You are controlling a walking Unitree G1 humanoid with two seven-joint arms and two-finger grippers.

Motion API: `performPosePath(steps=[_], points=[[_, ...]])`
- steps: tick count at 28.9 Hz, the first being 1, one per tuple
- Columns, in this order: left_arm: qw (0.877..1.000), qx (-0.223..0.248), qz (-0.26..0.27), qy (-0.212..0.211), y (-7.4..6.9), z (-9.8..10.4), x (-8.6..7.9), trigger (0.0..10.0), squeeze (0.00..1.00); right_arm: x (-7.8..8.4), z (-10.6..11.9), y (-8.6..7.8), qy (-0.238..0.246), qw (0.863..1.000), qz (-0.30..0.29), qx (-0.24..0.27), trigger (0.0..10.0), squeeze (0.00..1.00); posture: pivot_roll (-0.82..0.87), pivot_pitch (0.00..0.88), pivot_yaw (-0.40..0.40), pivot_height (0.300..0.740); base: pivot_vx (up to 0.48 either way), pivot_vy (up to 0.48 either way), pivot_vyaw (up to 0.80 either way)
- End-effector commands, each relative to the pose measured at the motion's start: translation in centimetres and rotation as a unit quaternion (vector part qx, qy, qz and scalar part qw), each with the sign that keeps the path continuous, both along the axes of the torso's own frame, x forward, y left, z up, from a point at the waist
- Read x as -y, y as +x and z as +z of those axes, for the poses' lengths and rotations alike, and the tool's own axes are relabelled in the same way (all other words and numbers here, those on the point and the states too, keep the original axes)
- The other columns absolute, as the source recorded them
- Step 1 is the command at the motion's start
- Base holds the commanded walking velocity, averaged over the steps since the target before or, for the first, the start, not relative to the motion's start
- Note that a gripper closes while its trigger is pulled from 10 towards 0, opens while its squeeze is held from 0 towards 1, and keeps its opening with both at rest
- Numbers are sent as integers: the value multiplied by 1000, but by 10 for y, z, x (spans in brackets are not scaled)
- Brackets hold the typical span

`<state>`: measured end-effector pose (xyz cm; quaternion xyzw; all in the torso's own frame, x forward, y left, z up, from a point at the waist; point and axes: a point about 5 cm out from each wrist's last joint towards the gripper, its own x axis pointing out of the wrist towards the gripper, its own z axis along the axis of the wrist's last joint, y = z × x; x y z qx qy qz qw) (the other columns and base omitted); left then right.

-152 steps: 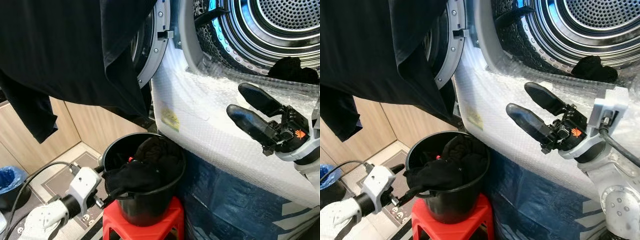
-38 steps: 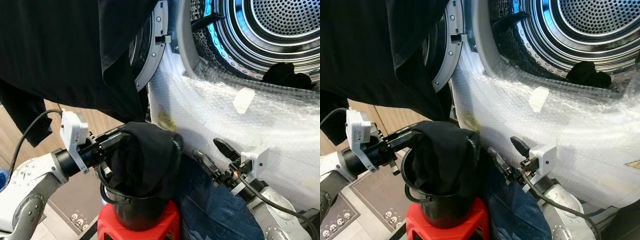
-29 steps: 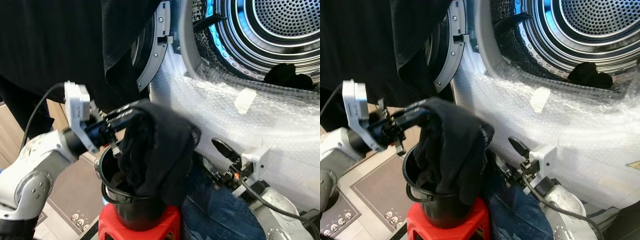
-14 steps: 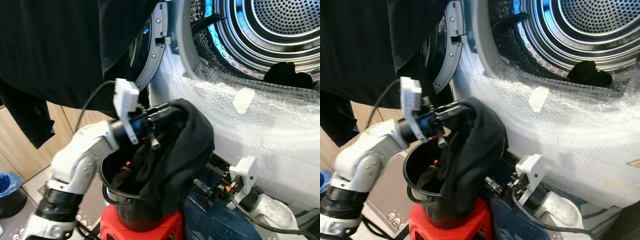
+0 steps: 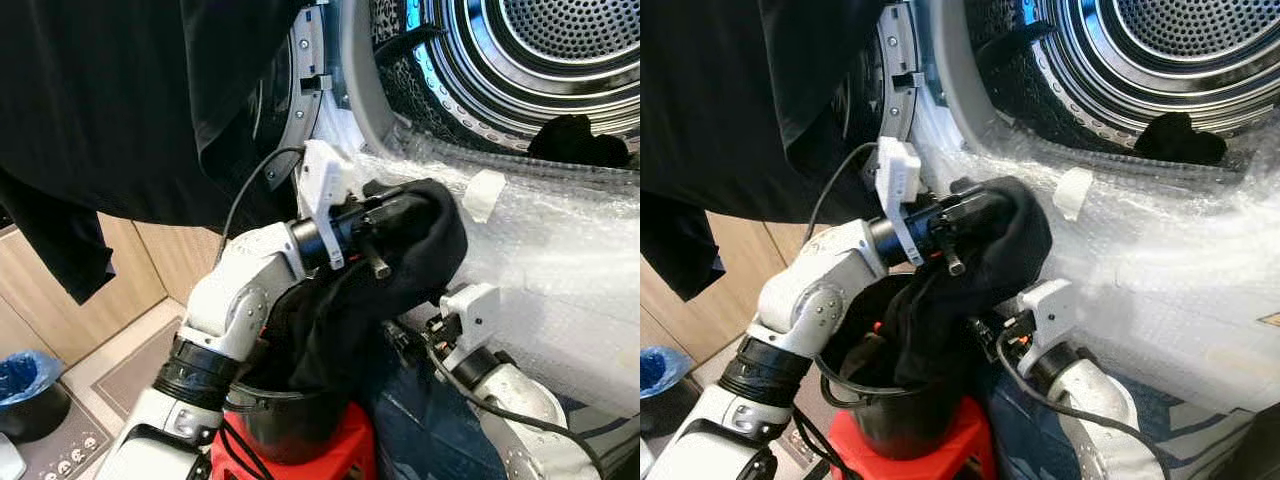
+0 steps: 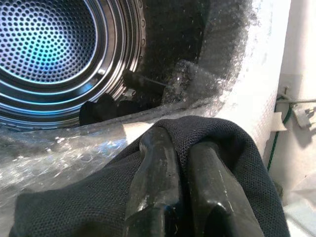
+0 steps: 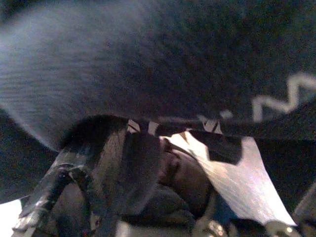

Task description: Clothes washing

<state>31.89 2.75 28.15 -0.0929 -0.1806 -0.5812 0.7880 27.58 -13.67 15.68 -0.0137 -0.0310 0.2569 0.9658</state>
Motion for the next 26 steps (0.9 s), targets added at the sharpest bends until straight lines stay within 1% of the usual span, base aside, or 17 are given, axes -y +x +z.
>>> performPosePath(steps=[1, 5, 10, 12, 16, 18, 20, 22, 26], points=[[999, 28, -24, -25, -8, 20, 6, 10000, 0, 0, 1, 6, -6, 1000, -18, -2, 10000, 0, -108, 0, 104, 740, 0, 0, 0], [998, 28, -35, -35, -12, 23, 10, 10000, 0, 0, 1, 7, 0, 1000, -29, -5, 10000, 0, -106, 0, 105, 740, 0, 0, 0], [996, 17, -71, -60, -25, 27, 19, 10000, 0, 2, 6, 12, 29, 998, -49, -3, 10000, 0, -104, 0, 103, 740, 0, 0, 0], [993, 5, -93, -72, -33, 27, 21, 10000, 0, 5, 9, 13, 49, 998, -50, 0, 10000, 0, -104, 0, 103, 740, 0, 0, 0], [991, -5, -103, -82, -37, 27, 23, 10000, 0, 12, 11, 16, 64, 995, -81, 2, 10000, 0, -101, 0, 101, 740, 0, 0, 0], [990, -13, -111, -87, -41, 26, 24, 10000, 0, 13, 18, 17, 84, 993, -78, 27, 10000, 0, -101, 0, 101, 740, 0, 0, 0], [989, -20, -117, -93, -44, 25, 26, 10000, 0, 10, 25, 15, 100, 992, -63, 52, 10000, 0, -102, 0, 100, 740, 0, 0, 0], [988, -24, -117, -97, -47, 25, 26, 10000, 0, 8, 33, 12, 128, 987, -42, 85, 10000, 0, -102, 0, 100, 740, 0, 0, 0], [988, -32, -109, -107, -48, 25, 24, 10000, 0, 10, 43, 5, 184, 977, -14, 109, 10000, 0, -104, 0, 101, 740, 0, 0, 0]])
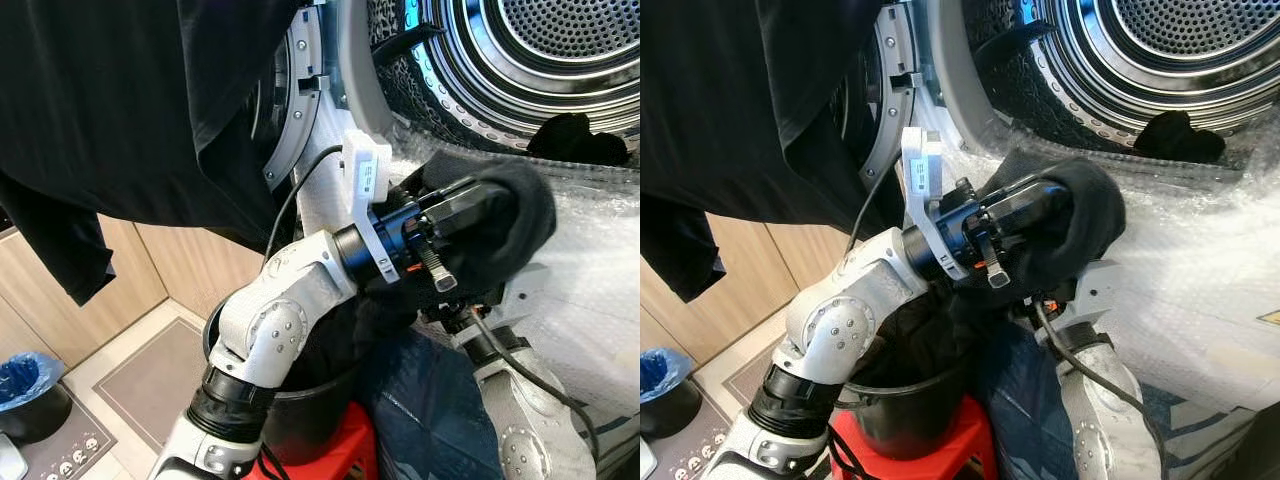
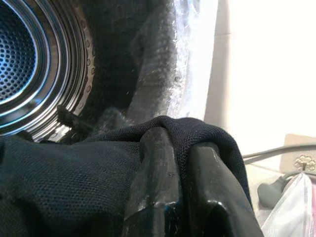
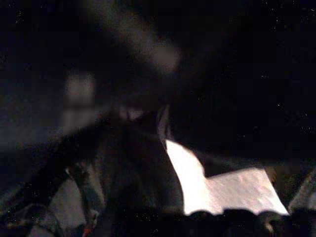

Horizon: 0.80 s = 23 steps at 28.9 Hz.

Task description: Clothes washing

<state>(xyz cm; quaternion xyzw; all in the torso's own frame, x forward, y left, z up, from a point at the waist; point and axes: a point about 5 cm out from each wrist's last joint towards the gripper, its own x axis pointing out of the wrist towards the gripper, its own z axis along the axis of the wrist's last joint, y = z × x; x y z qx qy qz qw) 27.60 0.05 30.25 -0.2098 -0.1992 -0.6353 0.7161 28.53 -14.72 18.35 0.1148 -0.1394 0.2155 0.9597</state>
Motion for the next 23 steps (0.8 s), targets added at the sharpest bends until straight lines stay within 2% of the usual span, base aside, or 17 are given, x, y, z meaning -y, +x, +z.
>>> performPosePath(steps=[1, 10, 11, 12, 17, 18, 19, 23], points=[[1000, -1, -3, -10, -5, 3, -3, 10000, 0, 0, 18, -6, 38, 998, 19, 45, 10000, 0, -104, 0, 99, 740, 0, 0, 0], [1000, -9, -3, -7, -8, -1, -3, 10000, 0, -4, 18, -8, 42, 997, 49, 44, 10000, 0, -107, 0, 101, 740, 0, 0, 0], [1000, -9, -5, -7, -8, 0, -2, 10000, 0, -4, 17, -8, 42, 997, 52, 42, 3098, 0, -106, 0, 101, 740, 0, 0, 0], [1000, -8, -8, -7, -9, 0, -1, 10000, 0, -5, 16, -8, 42, 997, 55, 40, 0, 0, -106, 0, 100, 740, 0, 0, 0], [1000, -11, -11, 3, -12, -3, 4, 10000, 0, -10, 12, -10, 49, 996, 73, 31, 0, 0, -105, 0, 100, 740, 0, 0, 0], [1000, -15, -13, 2, -12, -3, 4, 10000, 361, -11, 12, -10, 50, 995, 75, 31, 0, 0, -105, 0, 101, 740, 0, 0, 0], [1000, -17, -15, 1, -12, -3, 5, 10000, 1000, -12, 11, -10, 51, 995, 77, 31, 0, 0, -105, 0, 100, 740, 0, 0, 0], [1000, -21, -20, -1, -14, -3, 6, 10000, 1000, -13, 11, -10, 55, 995, 78, 32, 0, 0, -104, 0, 99, 740, 0, 0, 0]])
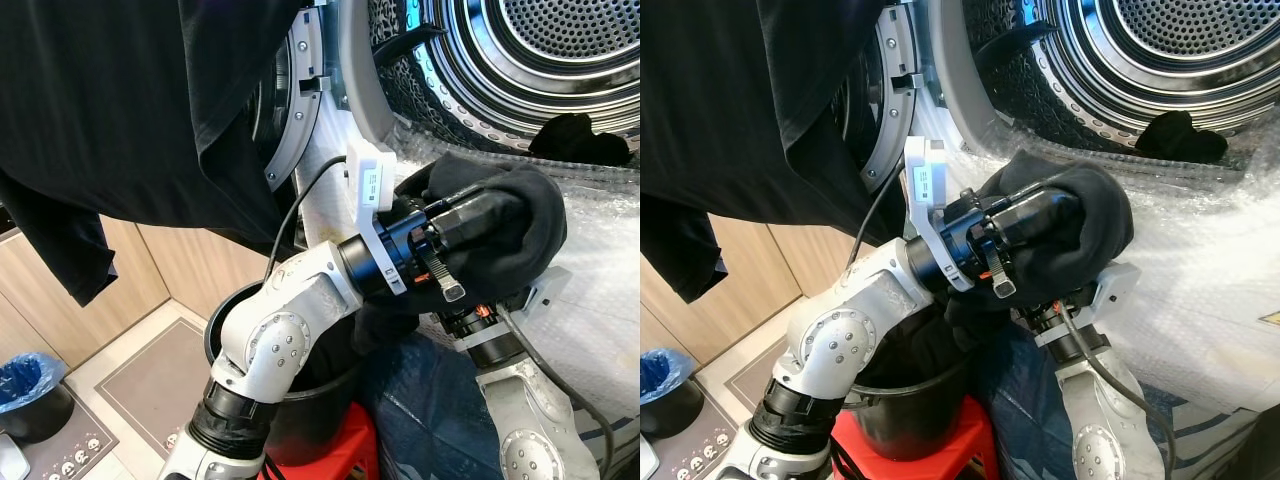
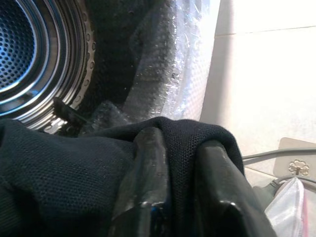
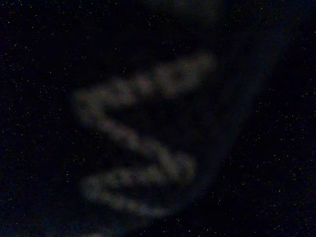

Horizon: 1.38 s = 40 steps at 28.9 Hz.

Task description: Clothes washing

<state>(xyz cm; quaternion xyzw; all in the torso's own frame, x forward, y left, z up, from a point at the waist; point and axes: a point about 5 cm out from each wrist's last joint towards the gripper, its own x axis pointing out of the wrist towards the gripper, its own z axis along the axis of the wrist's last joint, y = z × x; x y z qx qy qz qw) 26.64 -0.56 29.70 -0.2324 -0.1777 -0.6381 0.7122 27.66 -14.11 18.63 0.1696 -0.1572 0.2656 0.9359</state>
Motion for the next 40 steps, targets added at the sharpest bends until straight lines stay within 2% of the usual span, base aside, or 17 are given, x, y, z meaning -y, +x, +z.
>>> performPosePath(steps=[1, 21, 23, 24, 25, 26, 31, 33, 40], points=[[1000, 8, -8, 1, -5, 3, 0, 10000, 1000, -7, 9, -1, 6, 1000, 18, 19, 0, 0, -103, 0, 100, 740, 0, 0, 0], [1000, 11, -22, 0, -12, 5, -3, 10000, 1000, -2, 17, 8, 31, 998, -11, 50, 0, 0, -83, 0, 102, 740, 0, 0, 0], [999, 33, -28, 30, -14, 3, -5, 10000, 1000, -3, 20, 8, 51, 997, -7, 60, 0, 0, -79, 0, 106, 740, 0, 0, 0], [995, 67, -21, 67, -16, -2, -8, 10000, 1000, -3, 21, 7, 59, 996, -2, 65, 0, 0, -80, 0, 108, 740, 0, 0, 0], [995, 67, -21, 67, -16, -2, -8, 10000, 1000, -3, 21, 7, 59, 996, -2, 65, 0, 0, -80, 0, 108, 740, 0, 0, 0], [992, 86, -15, 91, -17, -6, -10, 10000, 1000, -3, 22, 7, 61, 996, 0, 68, 0, 0, -80, 0, 109, 740, 0, 0, 0], [985, 117, -2, 127, -19, -10, -20, 10000, 1000, -1, 24, 7, 60, 995, 5, 76, 0, 0, -81, 0, 113, 740, 0, 0, 0], [975, 149, 16, 167, -21, -14, -25, 10000, 1000, -1, 25, 7, 59, 995, 18, 79, 0, 0, -77, 0, 113, 740, 0, 0, 0], [959, 184, 45, 212, -19, -16, -35, 10000, 1000, -2, 25, 6, 59, 994, 51, 77, 0, 0, -68, 0, 107, 740, 0, 0, 0]])
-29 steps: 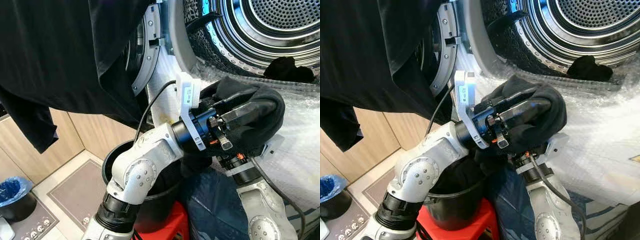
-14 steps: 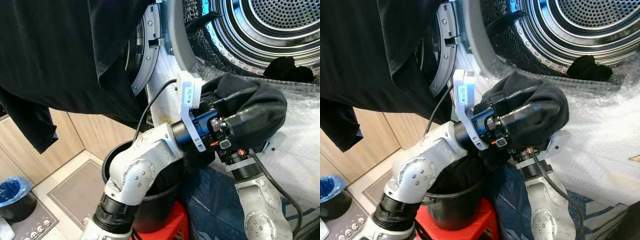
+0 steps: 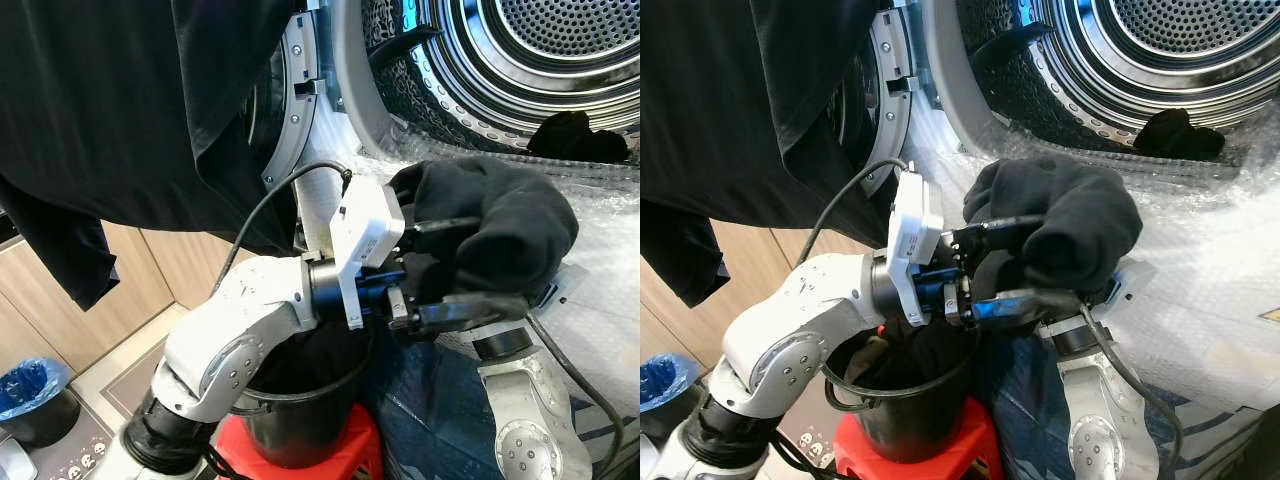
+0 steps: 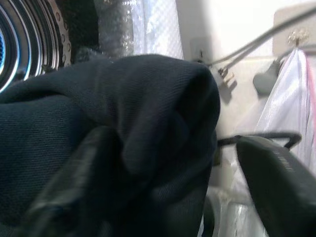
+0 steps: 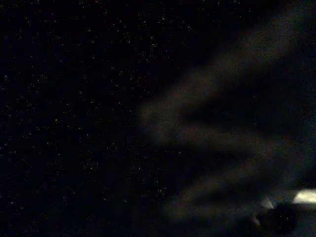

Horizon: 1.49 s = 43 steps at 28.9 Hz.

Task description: Clothes washing

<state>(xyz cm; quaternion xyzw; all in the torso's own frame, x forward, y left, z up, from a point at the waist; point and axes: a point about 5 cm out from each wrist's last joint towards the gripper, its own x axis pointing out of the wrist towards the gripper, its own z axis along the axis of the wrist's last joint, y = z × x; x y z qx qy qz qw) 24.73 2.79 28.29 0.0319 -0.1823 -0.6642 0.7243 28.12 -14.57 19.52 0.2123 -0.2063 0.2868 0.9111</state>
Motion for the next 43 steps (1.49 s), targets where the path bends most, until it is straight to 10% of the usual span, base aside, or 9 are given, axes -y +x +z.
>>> performPosePath(steps=[1, 10, 12, 27, 30, 31, 33, 36, 43], points=[[1000, 15, 17, 17, 1, -1, -4, 10000, 1000, -8, 16, 1, 6, 999, 31, 35, 0, 0, -62, 0, 101, 740, 0, 0, 0], [997, 60, 43, 26, -3, 7, -14, 10000, 1000, -7, 17, 3, 2, 998, 44, 34, 0, 0, -57, 0, 93, 740, 0, 0, 0], [996, 66, 51, 21, -3, 10, -17, 10000, 0, -6, 17, 3, 2, 998, 45, 34, 0, 0, -57, 0, 93, 740, 0, 0, 0], [1000, 12, -23, -8, -20, 18, -73, 10000, 0, 12, 33, 6, 10, 996, 67, 56, 196, 0, -73, 6, 92, 740, 0, 0, 0], [999, -28, -31, 34, -26, -3, -83, 10000, 0, 23, 43, 5, 7, 995, 70, 67, 2510, 0, -75, 9, 86, 740, 0, 0, 0], [995, -67, -27, 71, -29, -22, -86, 10000, 0, 27, 54, 4, 2, 994, 79, 80, 5725, 0, -78, 10, 80, 740, 0, 0, 0], [993, -82, -27, 84, -31, -30, -88, 10000, 0, 29, 58, 4, -2, 993, 81, 86, 5725, 0, -78, 10, 77, 740, 0, 0, 0], [982, -117, 4, 147, -33, -62, -91, 10000, 0, 32, 75, 2, -5, 989, 100, 105, 9137, 0, -76, 9, 66, 740, 0, 0, 0], [976, -145, 24, 161, -43, -83, -86, 10000, 0, 37, 92, 1, -18, 985, 128, 118, 10000, 0, -67, 17, 43, 740, 0, 0, 0]])
